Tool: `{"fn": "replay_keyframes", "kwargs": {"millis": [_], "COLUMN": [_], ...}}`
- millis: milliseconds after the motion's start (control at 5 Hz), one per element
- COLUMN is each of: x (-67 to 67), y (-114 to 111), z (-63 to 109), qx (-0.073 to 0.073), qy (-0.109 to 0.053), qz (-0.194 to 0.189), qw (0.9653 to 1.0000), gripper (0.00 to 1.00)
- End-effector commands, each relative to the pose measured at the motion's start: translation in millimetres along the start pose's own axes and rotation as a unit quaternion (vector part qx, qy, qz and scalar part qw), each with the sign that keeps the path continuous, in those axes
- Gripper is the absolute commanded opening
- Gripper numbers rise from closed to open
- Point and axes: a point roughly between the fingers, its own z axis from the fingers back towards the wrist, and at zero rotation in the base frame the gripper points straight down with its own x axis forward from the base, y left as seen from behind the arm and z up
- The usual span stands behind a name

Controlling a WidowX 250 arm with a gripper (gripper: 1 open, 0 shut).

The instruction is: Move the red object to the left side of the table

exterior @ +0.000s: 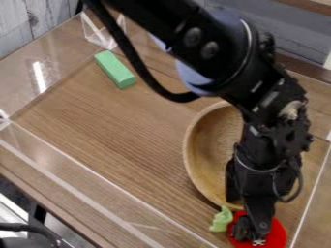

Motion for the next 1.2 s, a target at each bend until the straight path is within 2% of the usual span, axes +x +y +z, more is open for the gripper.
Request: {"fn": "replay_keyframes", "kwargs": {"millis": [0,400,600,800,1000], "x": [-7.3,-5.8,-5.5,-6.1,-7.2], "y": [5.5,4.4,4.6,5.0,6.0], "z": [-12.2,-15.7,-16.1,-16.1,-5.3], "qx": [-0.002,-0.015,-0.017,-0.016,-0.007], "qy": [0.014,0.018,0.019,0.02,0.019], "qz": [0.007,0.006,0.006,0.006,0.006], "qw": [0.9999,0.9997,0.9996,0.9996,0.9998], "gripper": [1.0,1.0,0.0,0.0,0.0]}}
